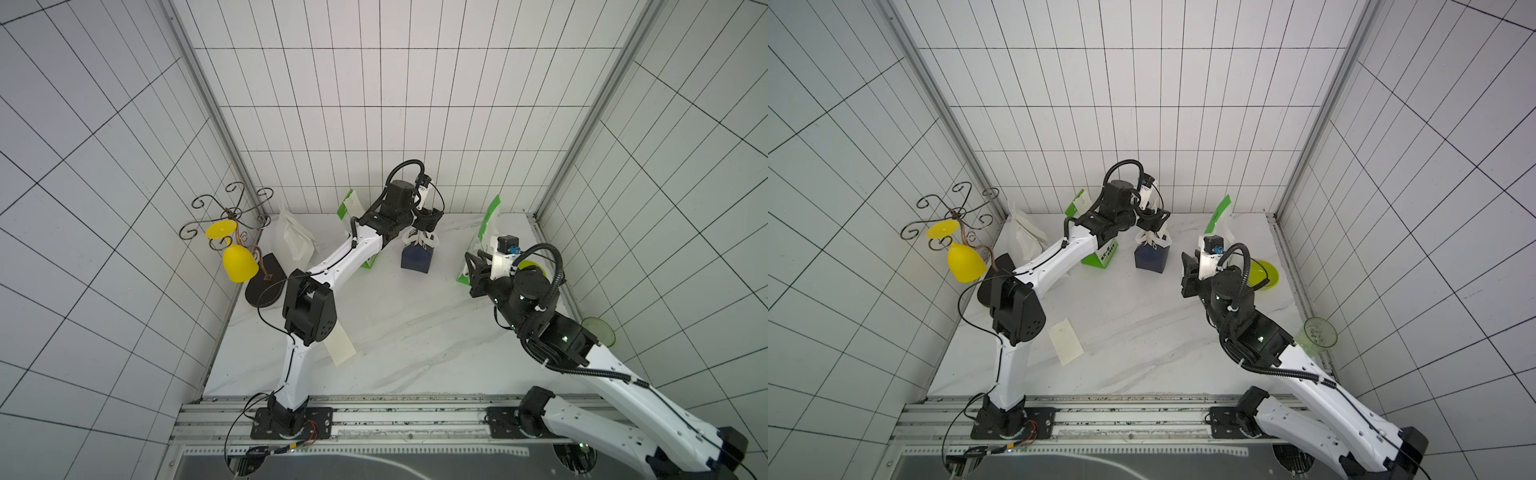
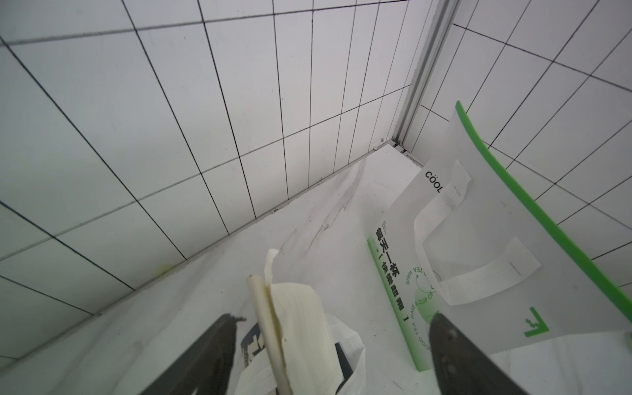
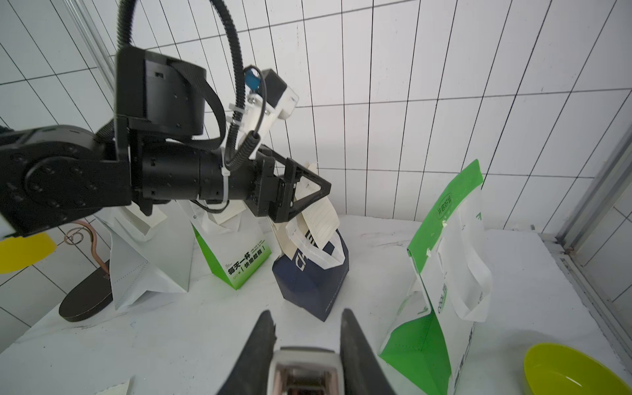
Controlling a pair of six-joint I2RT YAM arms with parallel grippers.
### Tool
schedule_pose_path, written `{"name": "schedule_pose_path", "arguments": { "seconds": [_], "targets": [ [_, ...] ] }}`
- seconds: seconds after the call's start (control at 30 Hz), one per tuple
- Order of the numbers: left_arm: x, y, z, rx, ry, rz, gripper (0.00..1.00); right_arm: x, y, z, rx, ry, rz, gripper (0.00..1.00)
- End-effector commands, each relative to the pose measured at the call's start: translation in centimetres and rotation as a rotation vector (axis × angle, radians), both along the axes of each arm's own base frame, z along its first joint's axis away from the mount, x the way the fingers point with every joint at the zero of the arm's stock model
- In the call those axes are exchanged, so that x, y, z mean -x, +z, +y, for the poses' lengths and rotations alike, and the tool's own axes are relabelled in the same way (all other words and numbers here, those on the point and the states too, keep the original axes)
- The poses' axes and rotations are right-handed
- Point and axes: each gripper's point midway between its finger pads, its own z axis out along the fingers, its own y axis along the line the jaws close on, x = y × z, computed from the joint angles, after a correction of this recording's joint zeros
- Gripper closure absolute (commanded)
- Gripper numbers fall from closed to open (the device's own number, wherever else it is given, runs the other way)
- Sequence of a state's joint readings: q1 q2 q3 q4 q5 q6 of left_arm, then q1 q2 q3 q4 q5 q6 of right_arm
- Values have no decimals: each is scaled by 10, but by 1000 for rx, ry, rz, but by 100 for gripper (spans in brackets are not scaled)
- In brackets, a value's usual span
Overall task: Staple the receipts to the bags
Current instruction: Place the stapler at the center of the board.
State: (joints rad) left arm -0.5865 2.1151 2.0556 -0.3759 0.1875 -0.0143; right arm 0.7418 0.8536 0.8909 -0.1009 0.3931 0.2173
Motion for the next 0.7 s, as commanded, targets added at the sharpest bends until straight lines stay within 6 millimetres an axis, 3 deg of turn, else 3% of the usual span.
{"name": "schedule_pose_path", "arguments": {
  "seconds": [0.0,0.17,0.23,0.43,0.57,0.67],
  "targets": [
    [13,60,5,93,-22,-94,2,3,-17,2,-16,26,108,100],
    [14,68,20,119,5,-98,2,14,-60,2,35,61,324,100],
    [19,83,33,142,31,-131,2,20,-86,4,58,82,432,100],
    [69,137,82,310,129,-274,2,38,-176,2,126,103,783,100],
    [103,135,106,418,140,-305,2,47,-216,-6,177,74,947,100],
    [115,126,114,416,144,-291,2,52,-247,-15,227,38,1058,100]
  ]
}}
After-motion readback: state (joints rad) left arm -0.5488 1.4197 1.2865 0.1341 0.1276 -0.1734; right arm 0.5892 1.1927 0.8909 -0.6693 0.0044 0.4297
